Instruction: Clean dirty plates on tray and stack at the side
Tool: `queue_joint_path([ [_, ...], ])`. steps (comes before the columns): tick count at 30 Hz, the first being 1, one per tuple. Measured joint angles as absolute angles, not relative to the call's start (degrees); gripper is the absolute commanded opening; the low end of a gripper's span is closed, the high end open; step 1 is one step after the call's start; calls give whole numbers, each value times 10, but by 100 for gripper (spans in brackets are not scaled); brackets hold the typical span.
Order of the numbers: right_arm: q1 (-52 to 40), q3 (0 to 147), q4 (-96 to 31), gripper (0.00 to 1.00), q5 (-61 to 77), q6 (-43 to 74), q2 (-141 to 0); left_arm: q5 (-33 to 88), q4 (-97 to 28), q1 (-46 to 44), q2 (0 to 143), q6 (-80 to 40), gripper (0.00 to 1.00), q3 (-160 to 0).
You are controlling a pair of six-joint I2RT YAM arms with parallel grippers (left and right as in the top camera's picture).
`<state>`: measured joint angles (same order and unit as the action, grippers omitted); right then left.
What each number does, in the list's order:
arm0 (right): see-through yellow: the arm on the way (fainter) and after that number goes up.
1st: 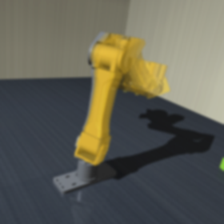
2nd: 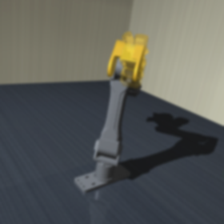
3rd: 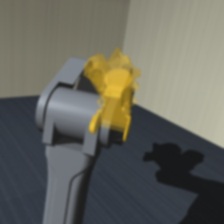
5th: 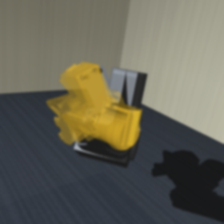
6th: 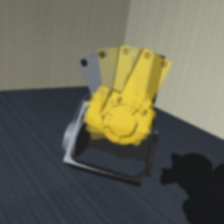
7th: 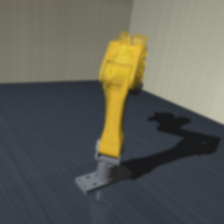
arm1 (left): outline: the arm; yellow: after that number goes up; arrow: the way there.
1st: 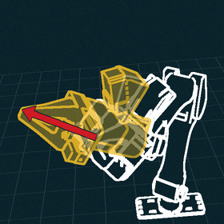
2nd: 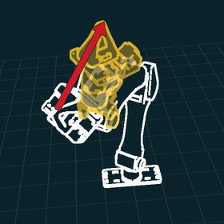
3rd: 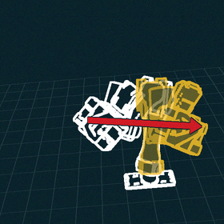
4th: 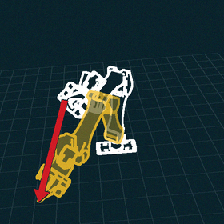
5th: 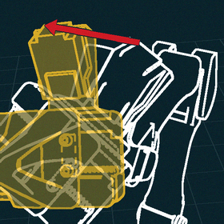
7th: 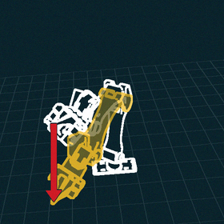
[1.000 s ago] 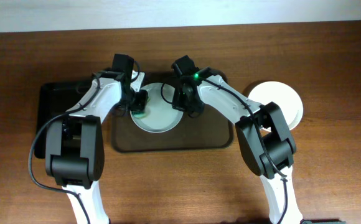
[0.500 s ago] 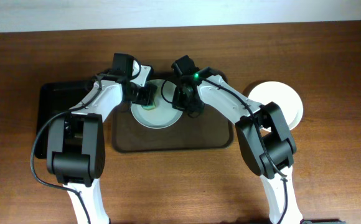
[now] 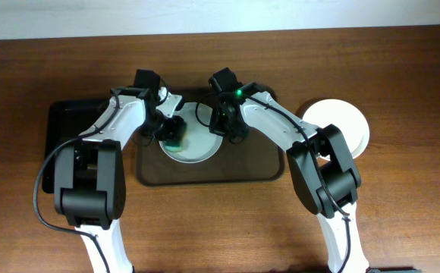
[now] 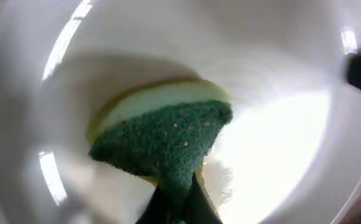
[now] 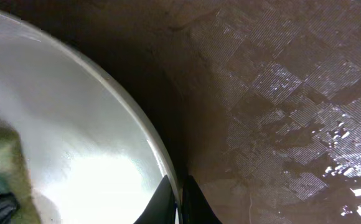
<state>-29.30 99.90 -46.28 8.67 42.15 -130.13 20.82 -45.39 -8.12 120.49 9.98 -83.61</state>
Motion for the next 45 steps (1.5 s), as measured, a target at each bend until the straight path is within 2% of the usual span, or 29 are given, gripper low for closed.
queue_joint_path([
  [7,-293,999,-462,4,85,423,-1301,273,-342,-83,1214,117,1,-828],
  [12,-293,999,-460,4,85,423,-1301,159,-304,-89,1214,43,0,-828],
  [15,-293,999,-460,4,85,423,-1301,107,-340,-93,1212,20,1,-836],
  [19,-293,999,-461,4,87,422,-1301,84,-447,-91,1204,12,1,-847],
  [27,-293,999,-462,4,95,405,-1301,250,-592,-60,1218,43,0,-908],
  [31,-292,999,-460,4,99,389,-1301,272,-620,-16,1218,49,1,-1013],
  [35,-289,998,-470,4,95,356,-1296,277,-626,31,1218,49,0,-1053],
  [41,-300,986,-573,4,-144,321,-1155,261,-628,31,1218,49,1,-1053],
  [45,-357,986,-633,4,-342,313,-1126,259,-628,31,1218,49,1,-1053],
])
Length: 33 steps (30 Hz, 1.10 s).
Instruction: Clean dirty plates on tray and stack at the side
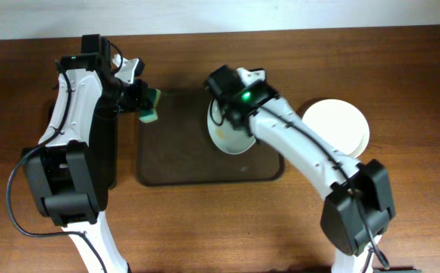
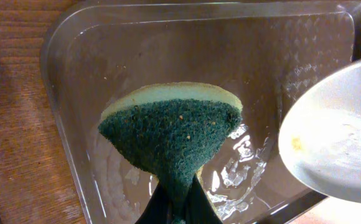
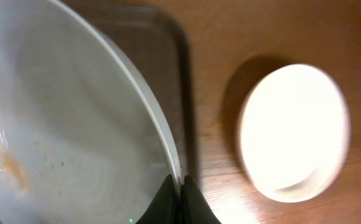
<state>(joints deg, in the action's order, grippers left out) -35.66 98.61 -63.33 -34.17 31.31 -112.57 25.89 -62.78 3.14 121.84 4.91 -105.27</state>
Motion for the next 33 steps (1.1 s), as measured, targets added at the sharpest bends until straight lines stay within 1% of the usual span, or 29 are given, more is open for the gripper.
queue_joint_path([
  [1,-394,986,-648,4,-426,313,-1126,258,-627,31,1218,49,1,-1053],
  [3,-442,986,-649,4,-519,313,-1126,257,-628,31,1218,49,0,-1053],
  [7,-514,986,-650,4,-668,313,-1126,247,-628,31,1218,49,0,-1053],
  [13,-523,986,-658,4,-754,313,-1126,237,-627,31,1218,49,1,-1053],
  [17,-523,986,-658,4,-772,313,-1126,237,-626,31,1218,49,1,-1053],
  [25,-523,986,-658,4,-754,319,-1126,237,-626,31,1218,49,1,-1053],
  [29,-505,986,-656,4,-595,324,-1126,237,-626,31,1218,49,1,-1053],
  [31,-459,985,-641,4,-447,326,-1124,237,-624,31,1218,49,1,-1053],
  [33,-418,984,-632,4,-360,328,-1114,236,-623,31,1218,49,1,-1053],
])
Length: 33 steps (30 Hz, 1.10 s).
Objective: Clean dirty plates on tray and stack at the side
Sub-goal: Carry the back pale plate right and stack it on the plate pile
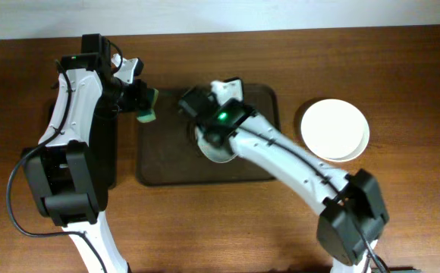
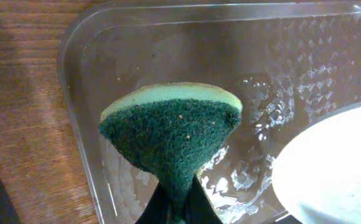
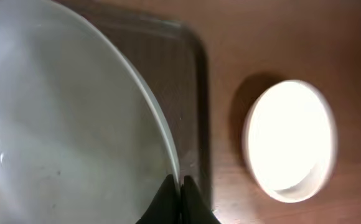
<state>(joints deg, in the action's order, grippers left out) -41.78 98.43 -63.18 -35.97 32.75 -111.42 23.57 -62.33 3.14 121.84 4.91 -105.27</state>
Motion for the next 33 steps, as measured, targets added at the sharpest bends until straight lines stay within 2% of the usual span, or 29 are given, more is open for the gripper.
queue_joint_path([
  [6,-220,984,-620,4,-35,246,-1025,236,-623,31,1218,49,0,-1053],
  [10,-72,979,-645,4,86,205,-1016,236,-623,31,1218,49,1,-1053],
  [19,194,783,-541,4,86,197,-1015,235,-616,31,1218,49,1,-1053],
  [23,246,736,-485,4,78,198,-1015,234,-615,31,1218,49,0,-1053],
  [28,232,701,-456,5,62,198,-1015,218,-615,31,1218,49,1,-1053],
  [30,219,693,-445,28,58,199,-1015,216,-613,31,1218,49,0,-1053],
  [32,209,691,-438,56,54,200,-1015,215,-611,31,1218,49,1,-1053],
  [33,207,691,-434,65,54,203,-1015,214,-609,31,1218,49,1,-1053],
])
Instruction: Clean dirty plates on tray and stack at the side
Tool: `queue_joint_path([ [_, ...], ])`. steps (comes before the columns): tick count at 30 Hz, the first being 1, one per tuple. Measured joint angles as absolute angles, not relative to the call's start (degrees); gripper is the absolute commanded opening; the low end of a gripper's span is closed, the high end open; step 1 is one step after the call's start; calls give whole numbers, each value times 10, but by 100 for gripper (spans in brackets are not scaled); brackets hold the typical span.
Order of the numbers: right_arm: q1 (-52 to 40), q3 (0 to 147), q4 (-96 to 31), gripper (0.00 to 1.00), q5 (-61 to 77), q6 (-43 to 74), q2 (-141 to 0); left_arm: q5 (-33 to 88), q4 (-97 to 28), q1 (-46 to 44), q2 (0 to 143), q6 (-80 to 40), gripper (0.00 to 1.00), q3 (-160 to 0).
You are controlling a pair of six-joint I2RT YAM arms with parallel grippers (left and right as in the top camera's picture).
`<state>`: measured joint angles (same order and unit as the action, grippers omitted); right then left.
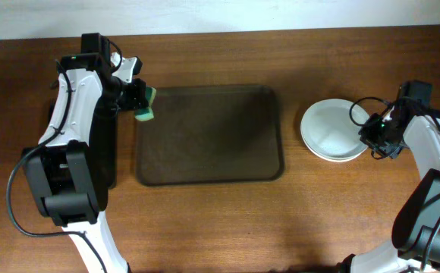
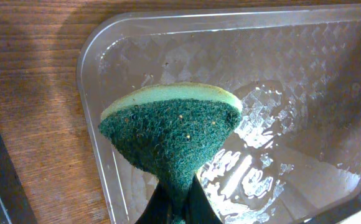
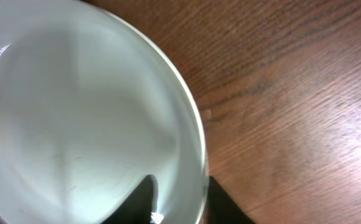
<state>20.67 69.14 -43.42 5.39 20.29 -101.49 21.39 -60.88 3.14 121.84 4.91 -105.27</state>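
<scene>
The brown tray (image 1: 277,136) holds no plates. A stack of white plates (image 1: 328,130) lies on the table to its right. My right gripper (image 1: 373,135) is at the stack's right rim. In the right wrist view the top plate (image 3: 75,124) fills the left side, and my right gripper (image 3: 177,196) is open with one finger on each side of the rim. My left gripper (image 1: 138,98) hangs over the tray's far left corner, shut on the green and yellow sponge (image 2: 171,127). Wet patches glisten on the tray (image 2: 93,124) beneath it.
A black flat tray (image 1: 112,148) lies left of the brown tray, mostly under my left arm. Bare wooden table (image 3: 292,93) surrounds the plate stack on the right.
My right gripper held a white plate over the middle of the tray. That plate now lies on the plate to the right of the tray, and the gripper has opened. The left arm has barely moved.
First my left gripper pressed the sponge into a plate on the tray while the right pinched its rim. Then the sponge was back at the tray's far left corner and the right held the plate up. Now it rests on the side stack.
</scene>
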Motion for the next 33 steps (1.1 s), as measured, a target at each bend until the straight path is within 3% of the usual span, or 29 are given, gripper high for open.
queue_joint_path([
  [4,202,691,-440,69,61,205,-1015,209,-662,32,1221,49,1,-1083],
  [7,189,715,-500,82,74,199,-1010,191,-767,41,1224,49,0,-1191],
  [11,134,789,-553,95,79,177,-959,60,-933,64,1223,9,0,-1340],
  [16,77,816,-556,96,81,173,-925,-49,-964,107,1223,-42,1,-1327],
  [20,54,816,-555,96,80,173,-925,-77,-907,149,1224,-58,1,-1212],
  [23,49,816,-557,96,78,173,-925,-84,-832,157,1223,-58,42,-1123],
  [24,49,816,-558,96,78,173,-925,-84,-814,156,1223,-61,48,-1100],
  [25,49,816,-558,96,78,173,-925,-84,-796,155,1223,-61,61,-1073],
  [26,49,816,-559,97,78,173,-925,-84,-786,154,1223,-61,93,-1053],
  [27,49,816,-559,96,78,173,-925,-84,-779,154,1223,-61,98,-1044],
  [33,49,816,-562,99,78,173,-925,-83,-740,154,1223,-61,99,-1040],
])
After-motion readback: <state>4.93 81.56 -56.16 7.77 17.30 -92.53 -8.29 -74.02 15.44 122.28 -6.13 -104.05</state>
